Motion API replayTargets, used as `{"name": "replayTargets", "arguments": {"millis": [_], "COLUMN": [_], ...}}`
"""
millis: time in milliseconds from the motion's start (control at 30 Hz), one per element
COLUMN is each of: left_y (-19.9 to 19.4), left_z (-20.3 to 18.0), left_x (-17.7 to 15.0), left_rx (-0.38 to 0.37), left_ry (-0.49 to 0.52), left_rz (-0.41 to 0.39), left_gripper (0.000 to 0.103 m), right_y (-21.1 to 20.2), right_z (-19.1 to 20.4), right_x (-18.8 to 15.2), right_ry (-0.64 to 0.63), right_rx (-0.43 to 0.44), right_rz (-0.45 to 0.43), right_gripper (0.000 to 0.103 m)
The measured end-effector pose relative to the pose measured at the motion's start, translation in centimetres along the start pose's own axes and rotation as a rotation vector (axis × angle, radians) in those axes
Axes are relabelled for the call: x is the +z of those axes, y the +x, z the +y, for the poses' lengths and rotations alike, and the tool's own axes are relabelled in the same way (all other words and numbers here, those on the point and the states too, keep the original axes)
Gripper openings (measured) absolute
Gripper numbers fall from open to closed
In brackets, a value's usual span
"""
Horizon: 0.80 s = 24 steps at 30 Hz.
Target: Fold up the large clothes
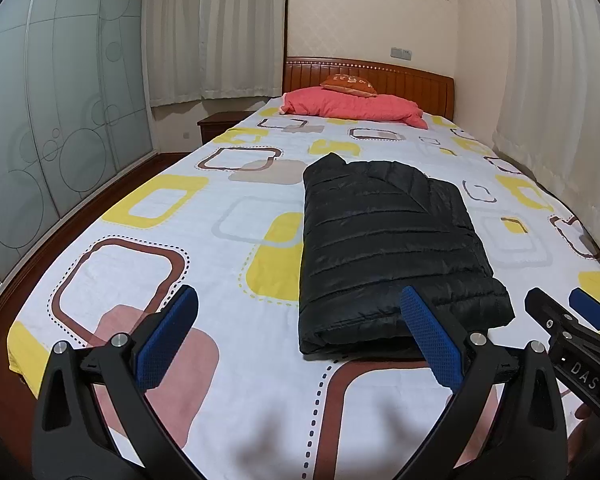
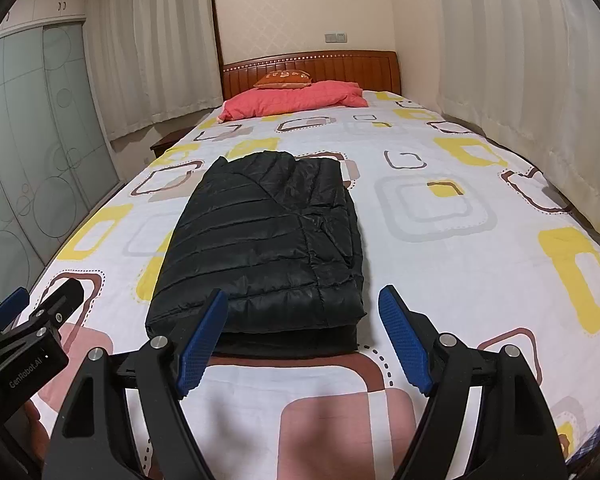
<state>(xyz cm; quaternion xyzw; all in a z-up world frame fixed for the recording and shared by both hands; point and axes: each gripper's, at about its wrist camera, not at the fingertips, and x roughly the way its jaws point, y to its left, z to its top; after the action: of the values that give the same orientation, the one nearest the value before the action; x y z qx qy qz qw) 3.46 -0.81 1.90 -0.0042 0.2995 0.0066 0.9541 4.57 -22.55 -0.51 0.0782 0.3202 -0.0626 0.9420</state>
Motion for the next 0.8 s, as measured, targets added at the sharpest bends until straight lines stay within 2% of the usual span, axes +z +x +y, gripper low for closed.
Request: {"name": "replayTargets", "arguments": {"millis": [800], "left_y": [-0.05], "left_z": [-0.34], "left_x": [-0.11], "left_rx": [-0.001], "left_ry": [0.005], "left_rz": [0.001], "left_gripper": [0.101], "right_y": [-0.35], "right_z": [0.33], "right_x": [0.03], "right_ry": [-0.013], "right_rx": [0.009], "right_rz": [-0.01], "right_gripper": [0.077]}}
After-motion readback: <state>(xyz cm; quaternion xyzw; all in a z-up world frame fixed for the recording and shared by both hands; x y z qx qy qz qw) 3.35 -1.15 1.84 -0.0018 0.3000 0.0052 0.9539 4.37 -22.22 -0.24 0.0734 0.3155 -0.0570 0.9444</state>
